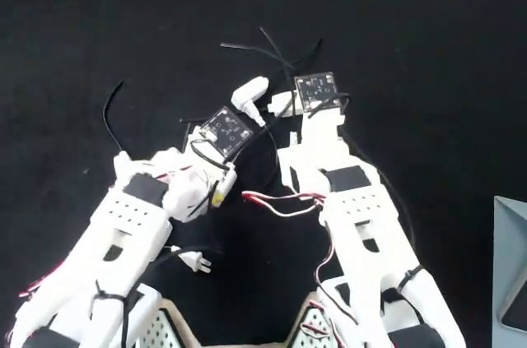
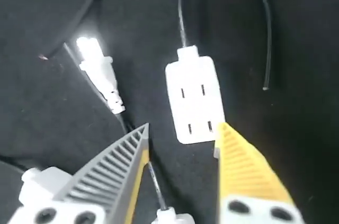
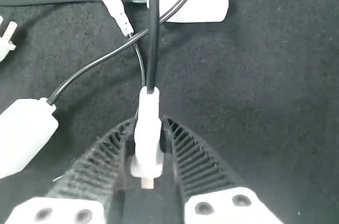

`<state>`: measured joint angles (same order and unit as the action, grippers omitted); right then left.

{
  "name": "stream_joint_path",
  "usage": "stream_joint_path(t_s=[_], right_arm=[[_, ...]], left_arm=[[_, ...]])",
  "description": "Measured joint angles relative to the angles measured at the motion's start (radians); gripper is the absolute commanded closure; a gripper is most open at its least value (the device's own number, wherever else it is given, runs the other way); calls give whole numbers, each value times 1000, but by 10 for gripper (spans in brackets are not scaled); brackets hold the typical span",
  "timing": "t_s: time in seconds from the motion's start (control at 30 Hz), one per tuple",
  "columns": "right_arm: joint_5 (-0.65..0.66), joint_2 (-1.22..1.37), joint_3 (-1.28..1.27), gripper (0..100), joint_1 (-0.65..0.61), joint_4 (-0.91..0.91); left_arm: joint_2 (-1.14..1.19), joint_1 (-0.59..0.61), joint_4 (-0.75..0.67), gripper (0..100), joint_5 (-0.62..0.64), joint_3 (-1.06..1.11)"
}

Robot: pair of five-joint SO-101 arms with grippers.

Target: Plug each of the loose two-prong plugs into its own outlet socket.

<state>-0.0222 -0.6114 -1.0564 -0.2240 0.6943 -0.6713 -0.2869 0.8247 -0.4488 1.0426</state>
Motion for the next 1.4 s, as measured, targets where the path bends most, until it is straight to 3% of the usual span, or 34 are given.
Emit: stream_joint_path(t_s=[0.27, 0.43, 0.73, 0.9, 1.27, 1.4], right_arm=[[0, 0, 0, 987, 0, 0], [0, 0, 0, 987, 0, 0], [0, 0, 0, 987, 0, 0], [0, 0, 0, 987, 0, 0], [0, 0, 0, 987, 0, 0], [0, 0, 0, 987, 0, 0]], left_arm=[[23, 44, 0, 715, 87, -12], [120, 31, 0, 715, 181, -35], [359, 26, -15, 724, 221, -141], [491, 26, -31, 794, 130, -187], [500, 11, -37, 788, -95, -209], [500, 14, -46, 727, -140, -209]])
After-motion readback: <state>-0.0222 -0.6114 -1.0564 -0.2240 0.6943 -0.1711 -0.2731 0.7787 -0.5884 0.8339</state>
